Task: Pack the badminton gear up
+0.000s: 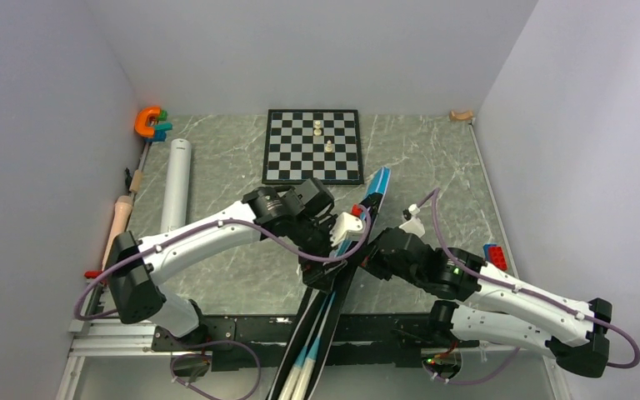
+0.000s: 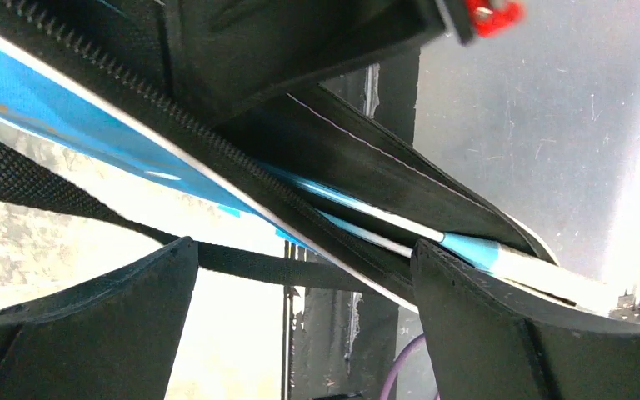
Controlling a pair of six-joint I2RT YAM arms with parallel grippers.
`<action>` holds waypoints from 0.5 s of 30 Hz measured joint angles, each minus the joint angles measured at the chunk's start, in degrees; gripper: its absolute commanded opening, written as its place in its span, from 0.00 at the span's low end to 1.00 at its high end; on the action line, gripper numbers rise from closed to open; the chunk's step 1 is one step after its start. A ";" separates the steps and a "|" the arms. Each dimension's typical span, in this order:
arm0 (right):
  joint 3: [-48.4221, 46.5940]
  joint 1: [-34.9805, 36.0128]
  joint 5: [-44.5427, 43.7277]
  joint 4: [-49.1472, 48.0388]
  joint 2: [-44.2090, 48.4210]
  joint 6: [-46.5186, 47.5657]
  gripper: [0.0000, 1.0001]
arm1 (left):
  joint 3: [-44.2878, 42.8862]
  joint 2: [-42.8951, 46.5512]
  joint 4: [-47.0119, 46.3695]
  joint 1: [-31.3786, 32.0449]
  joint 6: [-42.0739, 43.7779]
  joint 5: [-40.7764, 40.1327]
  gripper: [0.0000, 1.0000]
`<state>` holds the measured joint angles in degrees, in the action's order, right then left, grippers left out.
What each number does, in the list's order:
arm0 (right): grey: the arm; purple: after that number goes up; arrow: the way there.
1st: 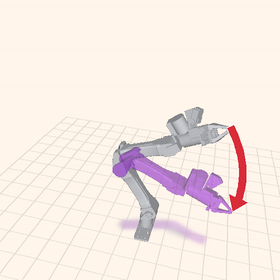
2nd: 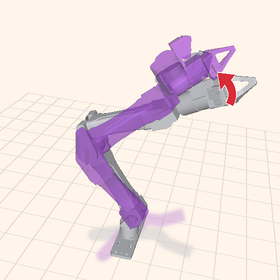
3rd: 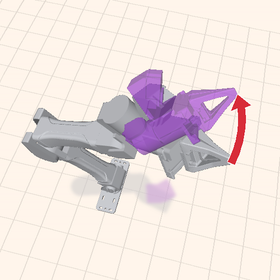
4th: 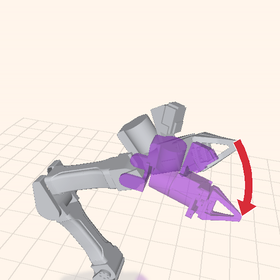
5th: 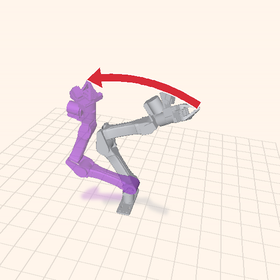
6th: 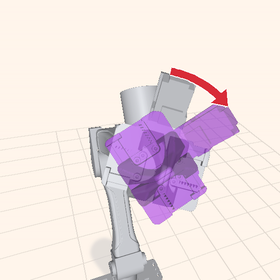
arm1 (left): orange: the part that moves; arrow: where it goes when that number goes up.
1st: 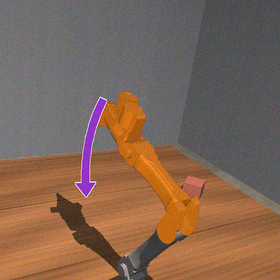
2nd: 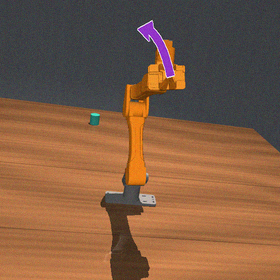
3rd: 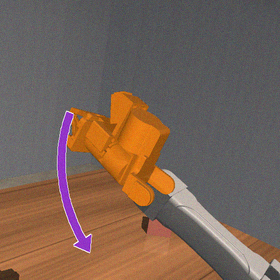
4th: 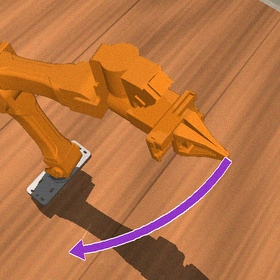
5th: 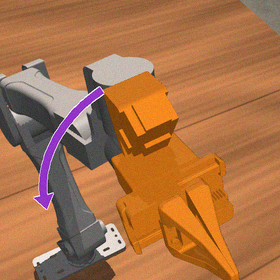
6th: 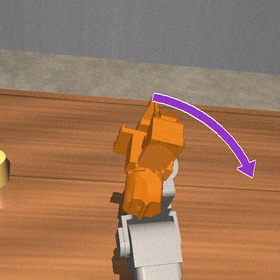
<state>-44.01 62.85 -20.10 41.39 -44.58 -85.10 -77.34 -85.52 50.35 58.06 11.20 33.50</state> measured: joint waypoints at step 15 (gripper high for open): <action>-0.57 0.02 -4.94 -1.03 -2.36 0.94 0.00 | -2.05 -2.89 -0.48 4.17 -10.91 -2.89 0.99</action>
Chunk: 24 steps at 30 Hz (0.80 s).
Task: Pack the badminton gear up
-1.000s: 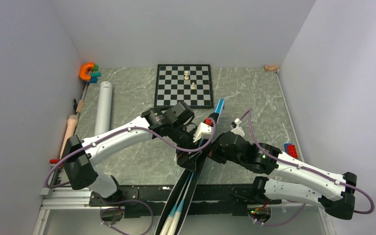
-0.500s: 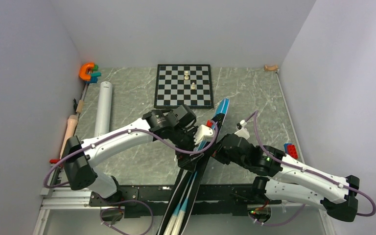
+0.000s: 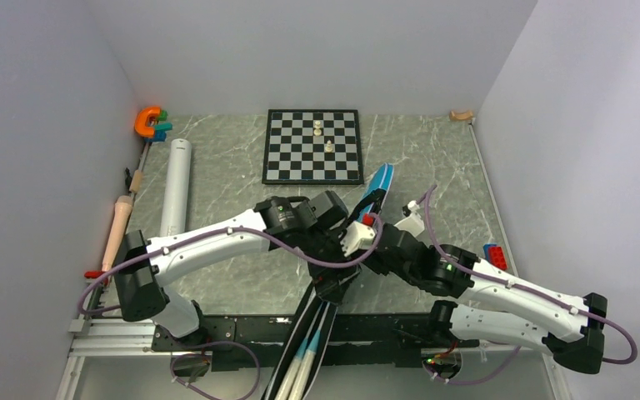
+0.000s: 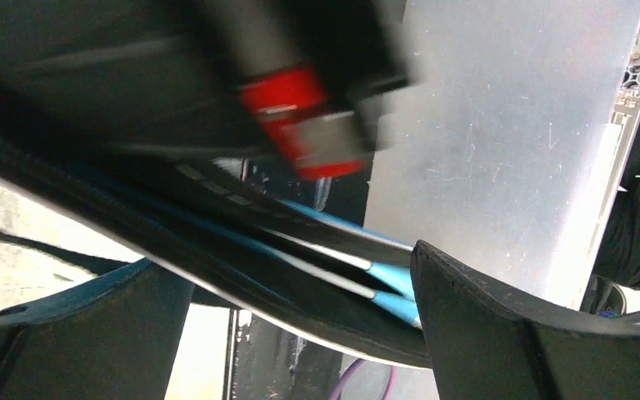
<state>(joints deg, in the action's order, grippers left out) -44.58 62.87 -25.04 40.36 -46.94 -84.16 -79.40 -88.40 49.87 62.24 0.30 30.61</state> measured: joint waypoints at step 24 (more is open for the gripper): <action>1.97 -0.48 -6.27 -3.34 1.99 -8.66 0.00 | 0.68 1.31 -3.56 6.27 -4.17 -25.59 0.20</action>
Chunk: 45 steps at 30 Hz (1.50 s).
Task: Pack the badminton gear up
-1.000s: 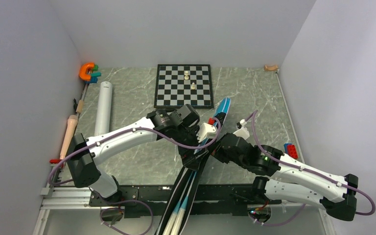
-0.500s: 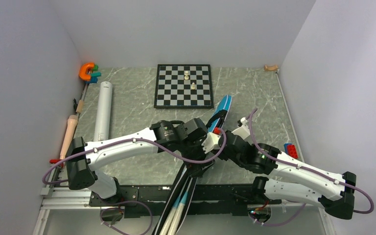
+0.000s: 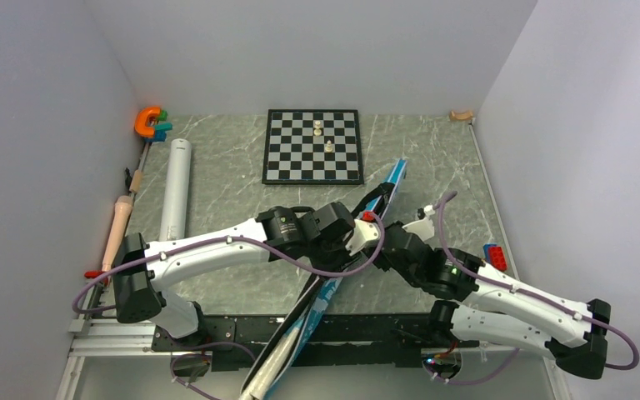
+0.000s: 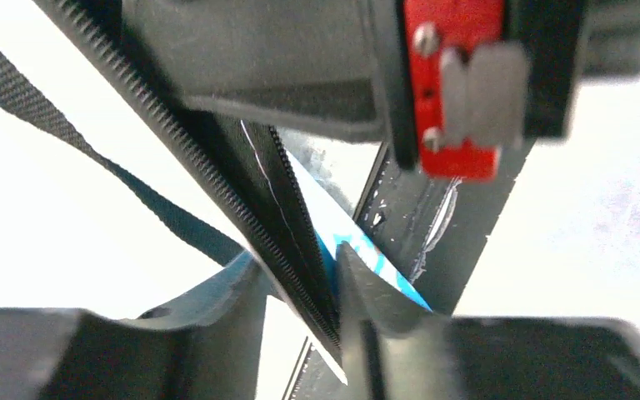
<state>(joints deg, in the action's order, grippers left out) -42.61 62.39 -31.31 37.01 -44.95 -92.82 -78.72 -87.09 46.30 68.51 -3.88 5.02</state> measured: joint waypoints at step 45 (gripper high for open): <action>-31.52 -40.41 17.29 8.66 -14.40 48.48 0.55 | 1.53 1.97 -0.17 -7.43 43.91 -14.29 0.00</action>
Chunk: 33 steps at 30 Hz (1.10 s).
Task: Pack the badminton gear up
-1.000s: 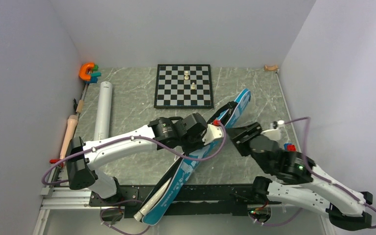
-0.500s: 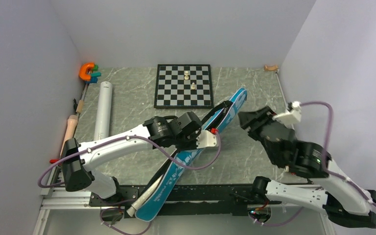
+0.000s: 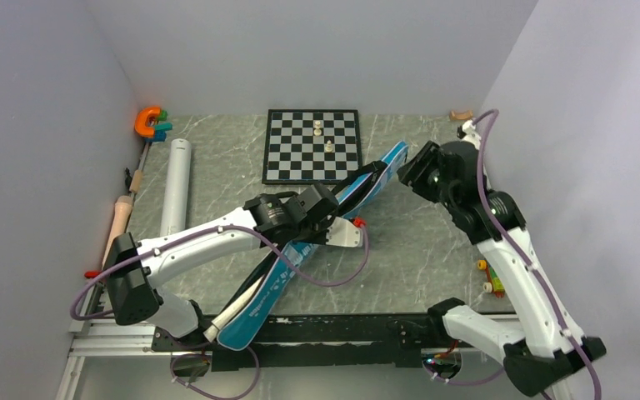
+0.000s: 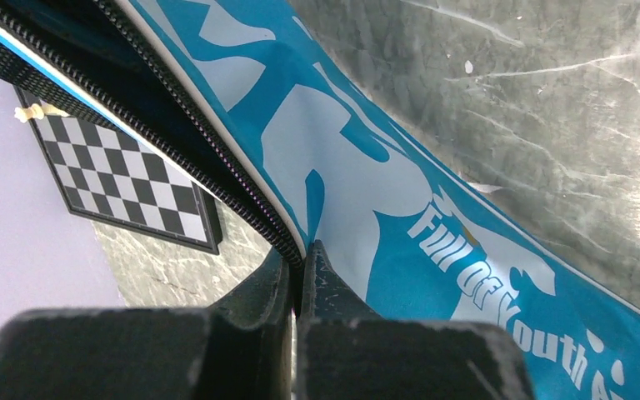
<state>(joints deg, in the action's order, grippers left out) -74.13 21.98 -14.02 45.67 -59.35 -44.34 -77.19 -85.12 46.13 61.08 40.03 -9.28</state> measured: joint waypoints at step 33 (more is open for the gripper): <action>7.28 -3.06 0.98 9.27 11.63 -0.63 0.58 | -7.63 -10.54 -0.39 -0.90 -5.62 2.51 0.00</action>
<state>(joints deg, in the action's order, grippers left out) -66.85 18.92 -13.04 54.94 -47.72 -44.97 -84.82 -95.66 45.74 60.18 34.41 -6.76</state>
